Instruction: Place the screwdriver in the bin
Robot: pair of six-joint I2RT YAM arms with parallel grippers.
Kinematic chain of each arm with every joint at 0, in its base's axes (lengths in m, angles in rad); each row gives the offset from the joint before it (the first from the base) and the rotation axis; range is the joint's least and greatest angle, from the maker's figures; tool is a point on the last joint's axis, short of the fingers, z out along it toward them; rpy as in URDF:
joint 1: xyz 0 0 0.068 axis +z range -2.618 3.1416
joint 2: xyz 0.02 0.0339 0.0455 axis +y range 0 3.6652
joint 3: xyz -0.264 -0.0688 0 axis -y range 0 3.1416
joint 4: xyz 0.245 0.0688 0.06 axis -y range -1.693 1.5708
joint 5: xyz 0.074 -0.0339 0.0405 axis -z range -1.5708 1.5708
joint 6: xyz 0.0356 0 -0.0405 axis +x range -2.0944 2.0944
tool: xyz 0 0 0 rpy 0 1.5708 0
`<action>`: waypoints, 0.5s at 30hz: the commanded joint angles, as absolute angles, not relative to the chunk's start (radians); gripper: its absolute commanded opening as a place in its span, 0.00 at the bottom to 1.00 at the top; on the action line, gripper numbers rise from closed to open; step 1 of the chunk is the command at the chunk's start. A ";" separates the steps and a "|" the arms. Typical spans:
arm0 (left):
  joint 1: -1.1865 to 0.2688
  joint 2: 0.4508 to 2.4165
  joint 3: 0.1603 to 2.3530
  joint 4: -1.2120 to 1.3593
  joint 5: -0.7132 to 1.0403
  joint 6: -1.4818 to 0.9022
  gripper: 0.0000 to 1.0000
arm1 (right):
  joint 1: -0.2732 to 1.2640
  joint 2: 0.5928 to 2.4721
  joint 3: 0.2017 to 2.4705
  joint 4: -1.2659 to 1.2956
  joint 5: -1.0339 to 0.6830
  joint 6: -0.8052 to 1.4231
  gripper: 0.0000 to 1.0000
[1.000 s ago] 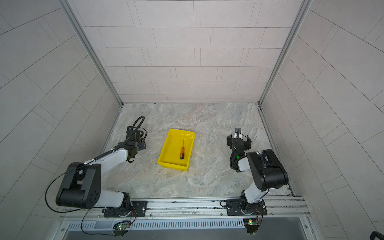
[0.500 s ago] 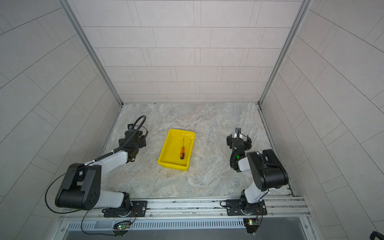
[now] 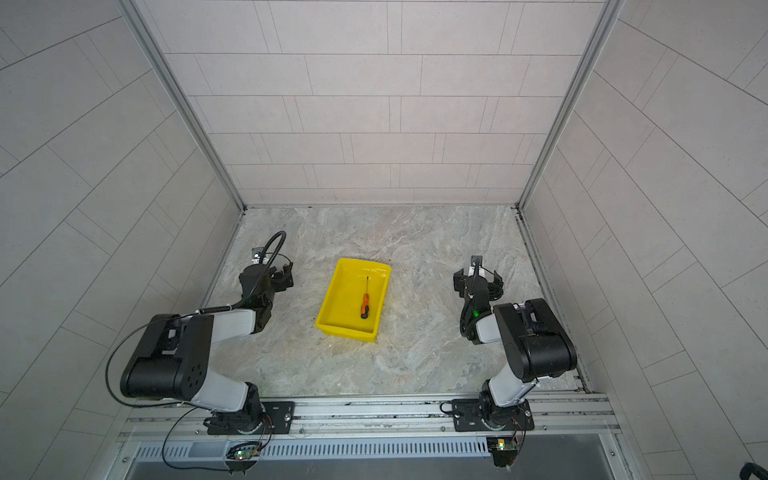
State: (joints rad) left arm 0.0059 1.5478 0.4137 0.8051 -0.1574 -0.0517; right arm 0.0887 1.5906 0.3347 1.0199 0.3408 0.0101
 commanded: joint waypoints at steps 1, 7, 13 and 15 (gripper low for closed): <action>0.023 1.582 0.365 0.962 -0.057 -0.052 1.00 | 0.083 1.583 0.348 1.012 0.338 0.027 0.99; -0.006 1.589 0.404 0.906 -0.087 -0.014 1.00 | 0.081 1.583 0.349 1.010 0.335 0.030 0.99; -0.012 1.585 0.403 0.904 -0.082 -0.008 1.00 | 0.073 1.584 0.350 1.009 0.293 0.023 0.99; -0.011 1.585 0.402 0.904 -0.081 -0.008 1.00 | 0.066 1.579 0.364 0.972 0.209 0.000 0.99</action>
